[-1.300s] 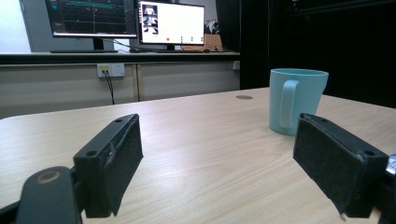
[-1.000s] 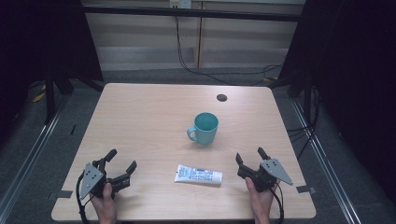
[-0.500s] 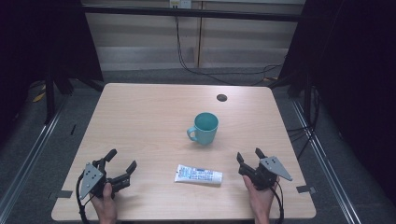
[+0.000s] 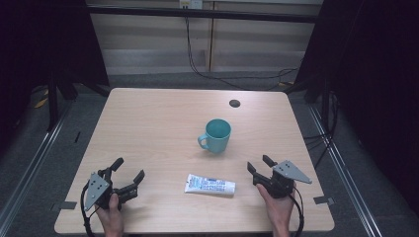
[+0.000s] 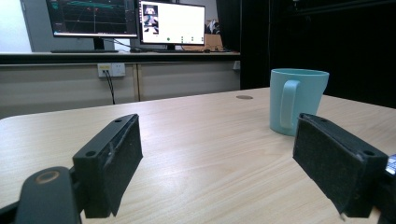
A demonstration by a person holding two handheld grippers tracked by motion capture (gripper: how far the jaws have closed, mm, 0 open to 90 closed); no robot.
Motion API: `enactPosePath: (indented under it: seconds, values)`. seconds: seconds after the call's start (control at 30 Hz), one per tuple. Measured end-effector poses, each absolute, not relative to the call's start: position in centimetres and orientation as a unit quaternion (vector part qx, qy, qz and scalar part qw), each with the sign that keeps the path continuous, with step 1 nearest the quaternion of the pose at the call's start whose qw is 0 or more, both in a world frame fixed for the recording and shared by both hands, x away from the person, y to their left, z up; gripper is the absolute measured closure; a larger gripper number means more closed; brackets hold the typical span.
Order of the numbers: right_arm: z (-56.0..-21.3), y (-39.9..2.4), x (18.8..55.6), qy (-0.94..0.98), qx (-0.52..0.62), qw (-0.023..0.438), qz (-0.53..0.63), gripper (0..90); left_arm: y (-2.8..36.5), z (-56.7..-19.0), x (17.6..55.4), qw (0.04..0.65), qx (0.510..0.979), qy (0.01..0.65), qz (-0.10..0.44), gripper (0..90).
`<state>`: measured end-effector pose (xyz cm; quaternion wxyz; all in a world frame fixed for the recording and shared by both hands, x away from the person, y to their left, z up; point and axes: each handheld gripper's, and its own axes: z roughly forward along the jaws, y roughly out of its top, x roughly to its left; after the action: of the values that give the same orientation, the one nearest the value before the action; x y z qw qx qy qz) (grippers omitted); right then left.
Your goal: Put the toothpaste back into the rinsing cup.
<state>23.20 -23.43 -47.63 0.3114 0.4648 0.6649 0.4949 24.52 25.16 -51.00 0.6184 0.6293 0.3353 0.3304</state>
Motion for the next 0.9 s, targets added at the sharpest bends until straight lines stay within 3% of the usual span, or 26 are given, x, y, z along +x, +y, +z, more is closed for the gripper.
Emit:
enactPosePath:
  seconds: [0.37, 0.9]
  values:
    - [-46.4, -23.2, 23.4, 0.686, 0.467, 0.271, 0.488, 36.8, 25.1, -51.0, 24.5, 0.62, 0.628, 0.336, 0.33, 15.6]
    - [-44.4, -21.6, 24.1, 0.729, 0.464, 0.225, 0.451, 47.5, 25.1, -51.0, 24.5, 0.621, 0.629, 0.334, 0.328, 15.5]
